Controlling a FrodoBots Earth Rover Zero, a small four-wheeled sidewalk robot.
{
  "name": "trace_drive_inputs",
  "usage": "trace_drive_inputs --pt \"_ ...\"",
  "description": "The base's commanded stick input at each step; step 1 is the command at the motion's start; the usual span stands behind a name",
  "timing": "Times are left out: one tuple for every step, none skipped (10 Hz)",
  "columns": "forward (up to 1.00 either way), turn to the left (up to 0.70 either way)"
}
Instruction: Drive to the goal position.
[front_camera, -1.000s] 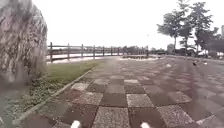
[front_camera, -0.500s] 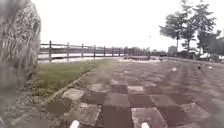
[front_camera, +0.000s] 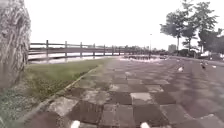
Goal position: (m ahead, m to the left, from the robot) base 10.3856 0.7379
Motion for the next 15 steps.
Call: trace_drive_inputs --pt "0.7 0.0" --pt "0.7 0.0" --pt "0.7 0.0" --pt "0.7 0.0" --pt "0.7 0.0" --pt "0.7 0.0" --pt "0.7 0.0" --pt "0.7 0.0" --pt "0.7 0.0" --pt "0.7 0.0" --pt "0.7 0.0" --pt "0.7 0.0" --pt "0.7 0.0" --pt "0.7 0.0" --pt "0.7 0.0"
